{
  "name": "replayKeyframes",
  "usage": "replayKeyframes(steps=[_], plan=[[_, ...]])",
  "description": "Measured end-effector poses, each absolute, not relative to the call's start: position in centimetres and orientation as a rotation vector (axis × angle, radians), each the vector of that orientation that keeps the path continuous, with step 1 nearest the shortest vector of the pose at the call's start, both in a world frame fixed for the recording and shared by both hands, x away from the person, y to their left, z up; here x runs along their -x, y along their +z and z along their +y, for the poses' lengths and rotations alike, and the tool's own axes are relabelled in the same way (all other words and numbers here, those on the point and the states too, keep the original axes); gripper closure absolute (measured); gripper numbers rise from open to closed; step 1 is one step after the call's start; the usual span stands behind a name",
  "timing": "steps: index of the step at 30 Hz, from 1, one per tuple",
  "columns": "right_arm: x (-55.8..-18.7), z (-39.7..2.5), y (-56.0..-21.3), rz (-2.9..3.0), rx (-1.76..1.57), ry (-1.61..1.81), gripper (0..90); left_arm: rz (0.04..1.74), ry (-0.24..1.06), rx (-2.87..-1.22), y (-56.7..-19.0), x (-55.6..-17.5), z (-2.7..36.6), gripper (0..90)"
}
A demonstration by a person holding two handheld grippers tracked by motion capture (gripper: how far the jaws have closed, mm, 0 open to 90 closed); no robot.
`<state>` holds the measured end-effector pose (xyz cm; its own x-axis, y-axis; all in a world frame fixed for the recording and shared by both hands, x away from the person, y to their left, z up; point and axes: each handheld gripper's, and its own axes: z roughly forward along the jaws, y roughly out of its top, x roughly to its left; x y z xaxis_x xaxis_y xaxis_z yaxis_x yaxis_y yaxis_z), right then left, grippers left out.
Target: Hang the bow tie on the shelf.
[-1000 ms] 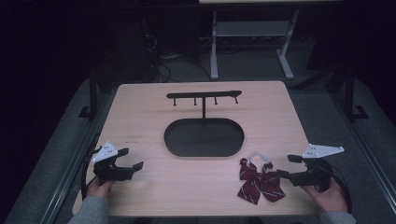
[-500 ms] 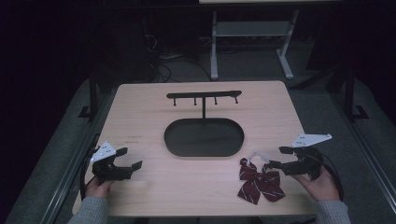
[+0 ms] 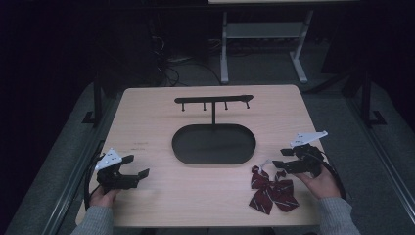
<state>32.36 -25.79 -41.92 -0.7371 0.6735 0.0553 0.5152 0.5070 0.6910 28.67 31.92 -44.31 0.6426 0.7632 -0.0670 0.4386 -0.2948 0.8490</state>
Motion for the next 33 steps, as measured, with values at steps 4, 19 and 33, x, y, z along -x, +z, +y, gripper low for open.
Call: replayKeyframes(steps=[4,19,33], plan=[[-33.1,-25.5,-42.8,2.551,-1.023,1.028,45.6,0.948,0.441,-1.932,-44.3,-28.7,31.9,13.0],[-33.9,-25.6,-45.5,2.586,-1.091,0.967,63.0,0.946,0.434,-1.945,-44.3,-28.7,31.8,13.0],[-33.8,-25.5,-46.0,2.603,-1.077,0.937,78.2,0.945,0.433,-1.944,-44.4,-28.8,31.7,13.0]])
